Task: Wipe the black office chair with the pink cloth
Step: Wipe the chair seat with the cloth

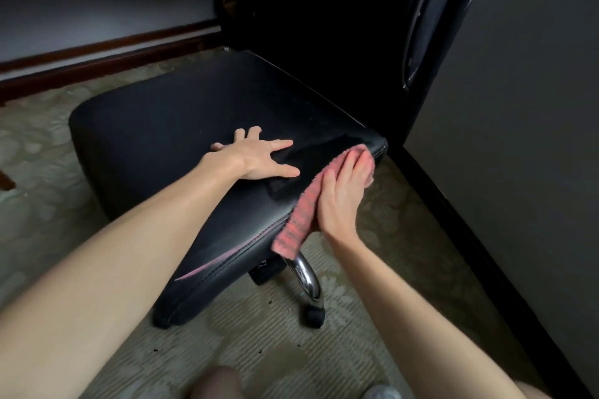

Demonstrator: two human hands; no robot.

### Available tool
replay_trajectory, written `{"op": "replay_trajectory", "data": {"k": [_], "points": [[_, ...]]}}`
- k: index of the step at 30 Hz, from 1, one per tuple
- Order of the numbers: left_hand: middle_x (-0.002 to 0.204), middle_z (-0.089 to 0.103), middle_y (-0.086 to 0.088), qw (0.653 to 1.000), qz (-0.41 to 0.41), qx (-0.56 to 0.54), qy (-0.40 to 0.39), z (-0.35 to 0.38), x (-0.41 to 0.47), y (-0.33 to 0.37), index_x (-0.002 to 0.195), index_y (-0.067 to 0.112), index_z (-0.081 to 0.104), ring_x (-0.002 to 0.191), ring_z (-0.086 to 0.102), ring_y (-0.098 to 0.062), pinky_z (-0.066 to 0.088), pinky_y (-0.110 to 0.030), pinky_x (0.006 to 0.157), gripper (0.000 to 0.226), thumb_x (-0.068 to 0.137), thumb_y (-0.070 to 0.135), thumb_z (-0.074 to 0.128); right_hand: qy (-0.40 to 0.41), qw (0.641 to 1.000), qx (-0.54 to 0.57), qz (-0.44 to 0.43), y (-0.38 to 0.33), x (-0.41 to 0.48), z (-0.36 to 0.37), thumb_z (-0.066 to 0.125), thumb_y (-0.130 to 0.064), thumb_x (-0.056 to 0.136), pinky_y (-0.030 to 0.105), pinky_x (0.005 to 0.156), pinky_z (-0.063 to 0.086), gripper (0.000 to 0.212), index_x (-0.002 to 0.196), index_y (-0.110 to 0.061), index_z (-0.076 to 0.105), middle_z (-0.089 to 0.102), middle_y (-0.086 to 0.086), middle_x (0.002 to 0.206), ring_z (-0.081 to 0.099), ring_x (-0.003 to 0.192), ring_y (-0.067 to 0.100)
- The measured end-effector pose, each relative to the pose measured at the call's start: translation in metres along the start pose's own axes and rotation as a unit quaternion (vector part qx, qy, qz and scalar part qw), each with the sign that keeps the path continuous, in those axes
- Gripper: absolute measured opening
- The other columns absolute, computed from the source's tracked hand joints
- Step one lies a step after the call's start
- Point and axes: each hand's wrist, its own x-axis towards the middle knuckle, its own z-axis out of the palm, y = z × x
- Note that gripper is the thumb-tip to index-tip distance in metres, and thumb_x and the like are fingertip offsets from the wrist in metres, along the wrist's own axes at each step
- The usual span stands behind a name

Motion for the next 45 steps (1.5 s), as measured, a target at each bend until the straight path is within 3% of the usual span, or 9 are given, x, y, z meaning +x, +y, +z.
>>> {"op": "replay_trajectory", "data": {"k": [7,10,17,21,25,31,35,39,45], "points": [[0.165,-0.001,-0.005,1.0,-0.003,-0.001,0.006,0.002,0.001,0.007,0.149,0.061,0.014,0.151,-0.006,-0.03,0.011,-0.068,0.112,0.075,0.084,0.077,0.049,0.013,0.999,-0.008,0.049,0.021,0.075,-0.021,0.032,-0.023,0.104,0.044,0.122,0.006,0.056,0.154,-0.004,0.014,0.003,0.013,0.163,0.001,0.151,0.023],[0.165,-0.001,-0.007,1.0,-0.01,0.001,0.009,0.005,0.004,0.011,0.149,0.06,0.011,0.15,-0.007,-0.033,0.009,-0.07,0.112,0.076,0.084,0.078,0.047,0.031,0.996,0.036,0.081,0.011,0.065,-0.016,0.035,-0.02,0.104,0.039,0.123,0.0,0.057,0.154,-0.003,0.013,0.001,0.014,0.163,-0.001,0.151,0.023],[0.165,-0.001,-0.006,1.0,-0.008,0.023,0.01,0.004,0.002,0.008,0.148,0.061,0.011,0.15,-0.005,-0.03,0.011,-0.068,0.111,0.075,0.084,0.079,0.046,0.012,0.994,0.099,0.039,-0.011,-0.026,0.012,0.021,-0.033,0.098,0.018,0.114,-0.016,0.065,0.155,-0.009,-0.002,-0.013,0.002,0.162,-0.015,0.149,0.011],[0.166,-0.006,-0.003,1.0,-0.007,0.02,0.008,0.009,0.004,0.002,0.148,0.063,0.009,0.151,-0.012,-0.028,0.005,-0.07,0.11,0.074,0.084,0.08,0.044,0.018,0.996,0.088,0.021,-0.004,-0.014,0.009,0.023,-0.027,0.103,0.013,0.111,-0.019,0.061,0.155,-0.008,-0.002,-0.013,0.005,0.163,-0.015,0.149,0.012],[0.166,-0.007,-0.003,1.0,-0.006,0.011,0.013,0.011,0.006,0.003,0.147,0.063,0.01,0.151,-0.013,-0.028,0.004,-0.07,0.11,0.074,0.084,0.079,0.045,0.011,0.997,0.062,0.051,0.028,0.057,-0.014,0.03,-0.02,0.105,0.029,0.121,-0.008,0.059,0.155,-0.004,0.004,-0.006,0.012,0.163,-0.007,0.151,0.02],[0.165,-0.007,-0.005,0.999,-0.01,0.03,0.007,0.009,0.01,0.004,0.147,0.063,0.01,0.15,-0.013,-0.03,0.007,-0.07,0.11,0.077,0.081,0.084,0.043,0.038,0.988,0.087,0.122,0.023,0.081,-0.019,0.034,-0.019,0.101,0.037,0.122,0.001,0.062,0.155,-0.006,0.007,0.001,0.011,0.164,0.001,0.151,0.019],[0.164,-0.003,-0.007,0.998,-0.013,0.059,0.007,0.007,0.009,0.008,0.148,0.061,0.011,0.149,-0.005,-0.031,0.016,-0.068,0.108,0.077,0.081,0.083,0.042,0.044,0.995,0.059,0.064,0.006,0.026,-0.002,0.029,-0.022,0.1,0.035,0.121,-0.007,0.061,0.153,0.002,0.011,0.001,0.018,0.163,-0.002,0.151,0.025],[0.164,-0.002,-0.005,0.998,-0.011,0.065,0.008,0.006,0.006,0.004,0.148,0.061,0.011,0.149,-0.003,-0.03,0.017,-0.066,0.108,0.076,0.082,0.082,0.043,0.012,0.998,0.059,-0.017,-0.006,-0.029,0.013,0.022,-0.029,0.1,0.025,0.119,-0.011,0.063,0.155,-0.003,0.003,-0.006,0.008,0.164,-0.01,0.15,0.016],[0.166,-0.007,-0.003,0.997,0.011,0.073,-0.006,0.004,0.002,-0.004,0.148,0.062,0.005,0.151,-0.009,-0.027,0.01,-0.067,0.111,0.073,0.086,0.08,0.039,-0.019,0.995,-0.012,-0.098,0.02,0.014,-0.008,0.021,-0.027,0.102,0.031,0.122,-0.003,0.059,0.154,0.001,0.013,0.007,0.014,0.163,0.001,0.151,0.022]]}}
